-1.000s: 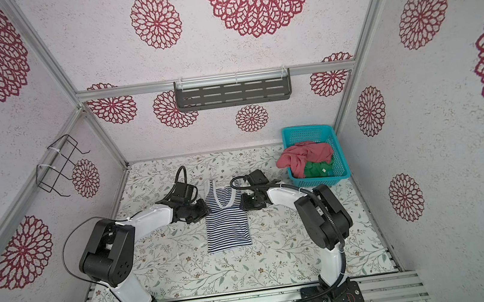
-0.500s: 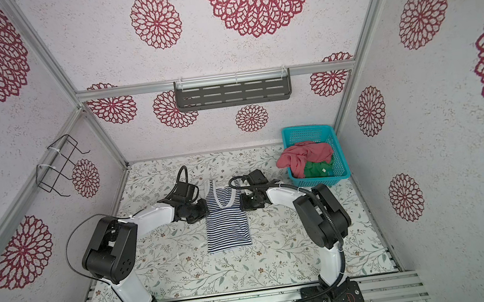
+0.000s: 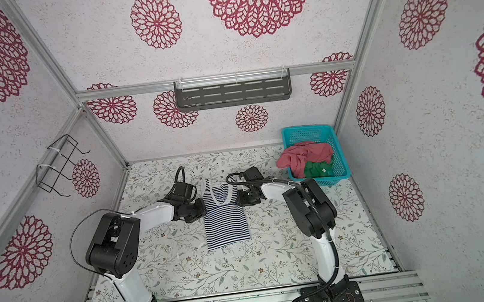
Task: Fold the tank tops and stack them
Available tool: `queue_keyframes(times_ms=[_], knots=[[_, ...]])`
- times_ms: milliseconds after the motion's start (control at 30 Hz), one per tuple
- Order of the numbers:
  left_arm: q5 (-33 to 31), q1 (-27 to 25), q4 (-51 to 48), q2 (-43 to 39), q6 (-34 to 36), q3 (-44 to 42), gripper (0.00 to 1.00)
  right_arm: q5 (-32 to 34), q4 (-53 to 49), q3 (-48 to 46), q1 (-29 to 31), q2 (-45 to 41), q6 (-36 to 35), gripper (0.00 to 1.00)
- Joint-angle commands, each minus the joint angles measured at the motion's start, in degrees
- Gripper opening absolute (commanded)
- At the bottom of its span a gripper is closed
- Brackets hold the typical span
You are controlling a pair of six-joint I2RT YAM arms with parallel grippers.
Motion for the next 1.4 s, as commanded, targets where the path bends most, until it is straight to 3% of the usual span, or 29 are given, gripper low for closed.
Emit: queue_keyframes(times_ms=[0,100,233,500,767,1100,1367], knots=[[-3.3,0.8,-3.4,-5.2,0.7,0.5,0.27,2.7,-3.3,0.7,-0.6,-5.1,-2.4,0.54],[-3.8,0.6,-6.1,-11.3,0.5,-1.1,0.43,4.4,-8.7,-0.3,-0.6,-10.3,-3.3,0.65],[-3.4,-1.6,-9.6,-19.3,-2.5,-6.9,0.54,4.2,-13.3,-6.9,-0.6,-17.2,-0.4,0.68],[3.5,-7.8,-8.3,-32.6,-15.3,-22.9,0.62,-0.5,-11.6,-24.3,3.4,-29.2,9.7,0.5],[5.7,-12.7,3.2,-34.4,-27.9,-33.4,0.59,-5.1,1.3,-35.5,6.0,-32.1,19.4,0.45],[6.7,-15.9,7.1,-29.7,-34.3,-37.7,0.49,-6.6,9.5,-39.6,7.0,-30.2,23.6,0.41],[5.2,-16.1,3.5,-30.7,-33.8,-38.3,0.45,-6.8,11.4,-40.2,7.5,-28.6,24.7,0.39]])
